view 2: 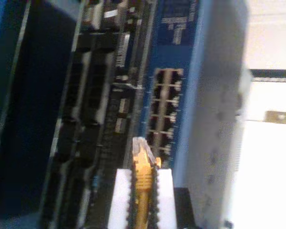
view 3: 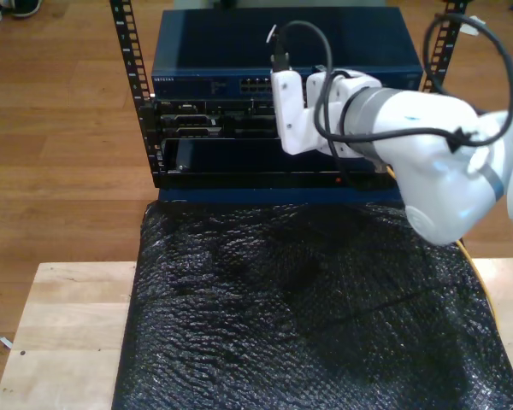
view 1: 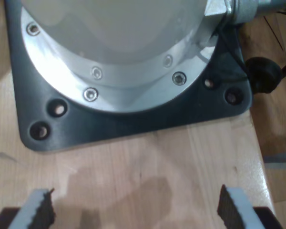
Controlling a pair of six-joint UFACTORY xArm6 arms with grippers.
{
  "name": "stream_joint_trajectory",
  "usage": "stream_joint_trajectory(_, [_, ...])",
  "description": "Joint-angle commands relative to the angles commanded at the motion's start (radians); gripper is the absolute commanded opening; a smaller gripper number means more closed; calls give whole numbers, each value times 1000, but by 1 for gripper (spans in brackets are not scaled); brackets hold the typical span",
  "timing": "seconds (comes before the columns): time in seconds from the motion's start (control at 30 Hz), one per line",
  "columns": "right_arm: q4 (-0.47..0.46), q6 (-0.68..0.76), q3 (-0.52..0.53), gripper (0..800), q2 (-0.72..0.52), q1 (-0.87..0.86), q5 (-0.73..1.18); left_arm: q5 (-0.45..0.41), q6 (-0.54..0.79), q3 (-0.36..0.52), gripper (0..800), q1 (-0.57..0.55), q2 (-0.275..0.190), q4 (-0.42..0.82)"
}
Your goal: Grab the cable and plug it in
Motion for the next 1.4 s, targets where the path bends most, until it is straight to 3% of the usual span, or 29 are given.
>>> stream_joint_trajectory(0.13, [43,-75,44,1,-2,-11,-71,0,2,0,800,0,0,0])
stream_joint_trajectory(0.4, [40,-78,92,1,-11,-43,-115,0,0,0,800,0,0,0])
stream_joint_trajectory(1.1, [41,-80,115,0,-15,-60,-201,0,0,0,800,0,0,0])
stream_joint_trajectory(1.4, [41,-83,138,0,9,-94,-368,0,2,0,800,0,0,0])
